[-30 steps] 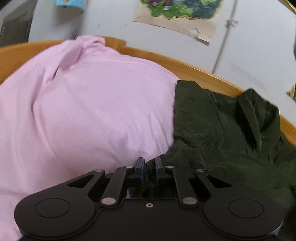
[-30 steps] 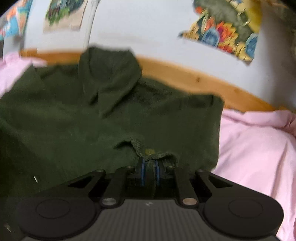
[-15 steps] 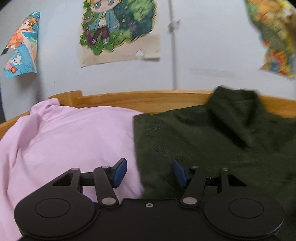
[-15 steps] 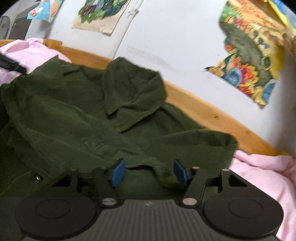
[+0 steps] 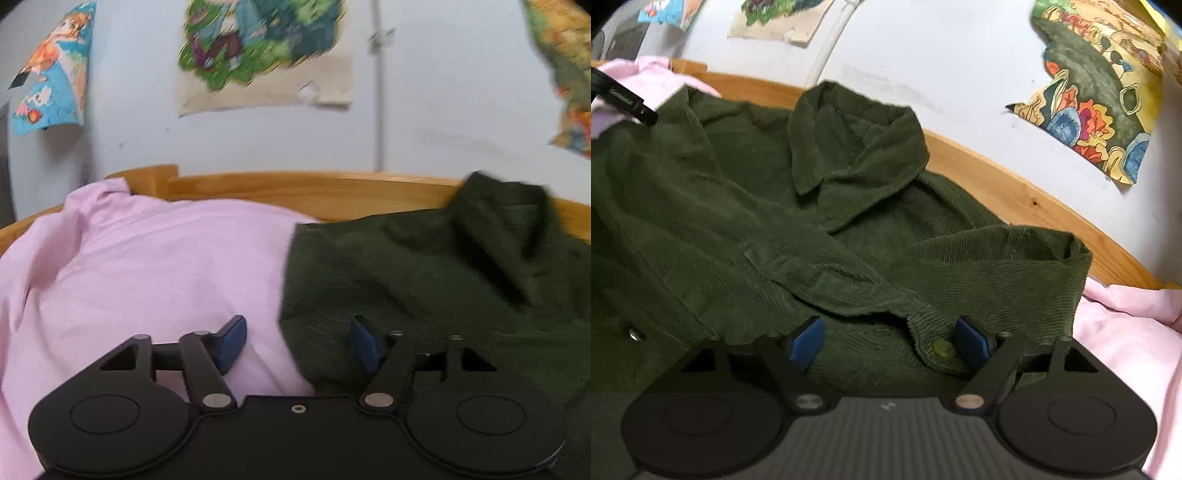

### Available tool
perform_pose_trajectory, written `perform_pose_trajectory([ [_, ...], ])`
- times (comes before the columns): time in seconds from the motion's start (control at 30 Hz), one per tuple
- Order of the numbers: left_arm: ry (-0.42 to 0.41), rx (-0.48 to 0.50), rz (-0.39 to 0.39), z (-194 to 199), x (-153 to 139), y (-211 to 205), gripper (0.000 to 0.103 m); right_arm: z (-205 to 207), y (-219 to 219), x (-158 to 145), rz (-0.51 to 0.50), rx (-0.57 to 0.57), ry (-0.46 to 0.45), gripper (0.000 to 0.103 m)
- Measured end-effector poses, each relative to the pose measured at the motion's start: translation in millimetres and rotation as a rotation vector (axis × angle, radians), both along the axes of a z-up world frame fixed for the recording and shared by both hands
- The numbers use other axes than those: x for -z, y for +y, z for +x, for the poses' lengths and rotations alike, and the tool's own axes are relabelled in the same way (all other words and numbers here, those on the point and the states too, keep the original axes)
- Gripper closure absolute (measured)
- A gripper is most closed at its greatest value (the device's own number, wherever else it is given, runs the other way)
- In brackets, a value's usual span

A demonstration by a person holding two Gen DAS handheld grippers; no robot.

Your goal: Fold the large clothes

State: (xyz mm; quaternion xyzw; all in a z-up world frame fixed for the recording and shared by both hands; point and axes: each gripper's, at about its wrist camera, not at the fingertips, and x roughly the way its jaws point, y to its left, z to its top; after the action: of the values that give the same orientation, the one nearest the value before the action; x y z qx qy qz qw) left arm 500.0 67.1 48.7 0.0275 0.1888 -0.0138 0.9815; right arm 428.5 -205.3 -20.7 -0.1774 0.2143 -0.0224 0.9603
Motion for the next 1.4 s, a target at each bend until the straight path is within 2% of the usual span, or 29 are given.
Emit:
perform_pose_trajectory([
  [0.1,0.016,0.073,0.048,-27.0,6.8,2.0,0.037,-9.7,-1.0,-8.1,-0.001,-0.020,-0.012,0.015],
  [0.17,0.044,0.085,0.077,-37.4,16.2,3.2,0.040,-12.6,-2.2,-11.6,-0.005,-0.024,-0.016,0.013],
  [0.23,0.091,0.088,0.096,-38.9,25.9,3.6,0.052,-14.1,-3.5,-14.1,-0.006,-0.021,-0.017,0.012],
  [0.33,0.099,0.083,0.116,-42.6,33.0,2.3,0.060,-11.9,-4.9,-14.7,-0.012,-0.013,-0.003,0.011],
  [0.47,0.102,0.082,0.083,-46.8,37.2,9.3,0.063,-6.6,-10.3,-10.4,-0.011,0.013,0.028,0.011],
  [0.57,0.081,0.101,0.041,-58.9,35.8,17.3,0.060,-6.3,-15.8,-9.3,0.014,0.033,0.034,0.010],
  [0.63,0.100,0.105,0.050,-59.5,35.7,20.4,0.070,-6.6,-19.0,-9.0,0.033,0.038,0.036,0.010],
  [0.67,0.114,0.114,0.059,-58.8,36.5,21.1,0.072,-6.3,-19.8,-8.2,0.039,0.040,0.039,0.011],
  [0.73,0.123,0.114,0.039,-58.1,33.6,22.1,0.082,-5.2,-20.9,-6.7,0.049,0.046,0.046,0.013],
  [0.8,0.128,0.083,-0.016,-59.7,29.2,25.4,0.084,-4.0,-21.2,-6.3,0.046,0.068,0.047,0.018],
  [0.9,0.154,0.041,-0.085,-62.8,33.0,31.9,0.084,-2.9,-23.0,-5.3,0.040,0.076,0.064,0.019],
  [1.0,0.176,0.018,-0.090,-58.9,37.6,30.6,0.084,-2.7,-25.0,-4.3,0.037,0.074,0.074,0.018],
  [1.07,0.182,0.012,-0.059,-57.9,32.6,23.2,0.081,-3.0,-25.8,-7.4,0.046,0.082,0.072,0.018],
  [1.17,0.141,0.028,-0.016,-67.0,23.6,14.8,0.070,-7.2,-26.9,-20.8,0.071,0.079,0.050,0.015],
  [1.23,0.101,0.049,0.003,-73.4,19.2,10.6,0.042,-9.4,-25.8,-35.3,0.085,0.059,0.017,0.011],
  [1.3,0.065,0.033,0.018,-76.9,15.7,4.5,0.032,-5.0,-23.9,-50.0,0.094,0.038,-0.015,0.005],
  [1.37,0.042,0.040,0.010,-73.4,11.3,-1.4,0.027,10.6,-19.5,-63.8,0.096,0.029,-0.044,0.004],
  [1.4,0.036,0.037,0.003,-69.6,8.5,-4.5,0.020,20.5,-17.0,-68.8,0.095,0.028,-0.057,0.003],
])
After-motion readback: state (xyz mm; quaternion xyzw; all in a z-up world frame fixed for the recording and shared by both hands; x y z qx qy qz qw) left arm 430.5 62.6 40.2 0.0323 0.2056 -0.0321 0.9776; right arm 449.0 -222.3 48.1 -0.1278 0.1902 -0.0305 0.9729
